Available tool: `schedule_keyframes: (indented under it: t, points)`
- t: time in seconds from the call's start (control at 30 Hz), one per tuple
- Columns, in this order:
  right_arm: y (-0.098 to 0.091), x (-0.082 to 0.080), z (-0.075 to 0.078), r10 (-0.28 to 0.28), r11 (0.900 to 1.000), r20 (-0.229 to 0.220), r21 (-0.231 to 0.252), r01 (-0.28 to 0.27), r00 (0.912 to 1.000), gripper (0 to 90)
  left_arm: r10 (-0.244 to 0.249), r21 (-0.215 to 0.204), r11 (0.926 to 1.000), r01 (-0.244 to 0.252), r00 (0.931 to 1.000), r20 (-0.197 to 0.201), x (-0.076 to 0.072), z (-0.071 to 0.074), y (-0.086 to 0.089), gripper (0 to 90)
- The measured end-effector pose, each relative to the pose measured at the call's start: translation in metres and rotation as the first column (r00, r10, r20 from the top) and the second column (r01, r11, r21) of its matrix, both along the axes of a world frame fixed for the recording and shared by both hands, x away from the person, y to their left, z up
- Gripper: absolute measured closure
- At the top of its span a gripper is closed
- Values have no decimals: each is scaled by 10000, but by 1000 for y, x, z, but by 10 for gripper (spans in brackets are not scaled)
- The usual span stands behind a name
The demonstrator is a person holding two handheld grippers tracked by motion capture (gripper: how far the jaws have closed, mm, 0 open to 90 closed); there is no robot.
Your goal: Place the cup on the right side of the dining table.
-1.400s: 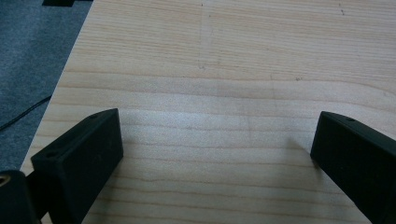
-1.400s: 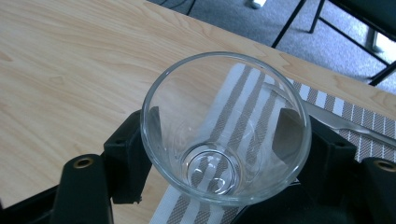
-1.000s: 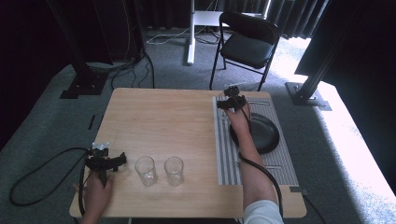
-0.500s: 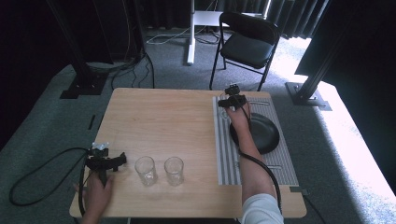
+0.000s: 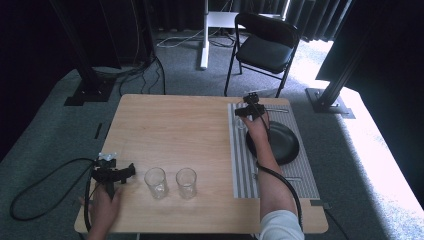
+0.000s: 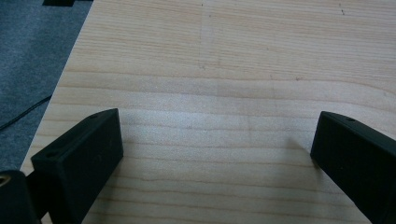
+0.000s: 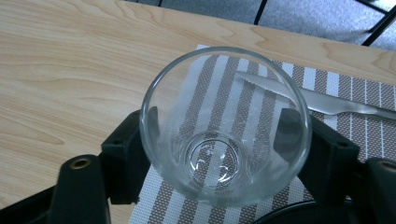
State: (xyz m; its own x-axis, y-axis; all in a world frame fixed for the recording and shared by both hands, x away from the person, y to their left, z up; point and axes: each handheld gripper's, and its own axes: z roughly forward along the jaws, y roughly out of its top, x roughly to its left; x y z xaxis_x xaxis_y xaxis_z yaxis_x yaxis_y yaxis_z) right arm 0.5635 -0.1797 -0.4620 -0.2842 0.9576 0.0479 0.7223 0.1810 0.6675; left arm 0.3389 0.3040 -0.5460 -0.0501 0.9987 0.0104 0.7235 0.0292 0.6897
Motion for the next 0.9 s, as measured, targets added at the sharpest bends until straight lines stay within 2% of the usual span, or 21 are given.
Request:
schedule_keyframes:
  t: [0.03,0.07,0.47,0.57,0.9]
  points:
    - [0,0,0,0,10000,0,0,0,10000,247,0,0,10000,0,10000,0,0,0,0,26]
    - [0,-1,-1,2,10000,-33,90,-2,10000,204,5,-5,10000,-5,10000,0,0,0,0,26]
    - [-1,-10,-5,-122,9999,50,-19,122,9999,175,-3,0,10000,3,10000,-1,0,0,0,26]
    - [-6,-18,-8,-172,9997,59,196,171,9998,170,0,-3,10000,0,10000,2,0,0,0,26]
    - [-10,-36,-17,-77,9991,-74,406,80,9999,169,-1,-3,10000,1,10000,3,0,0,0,26]
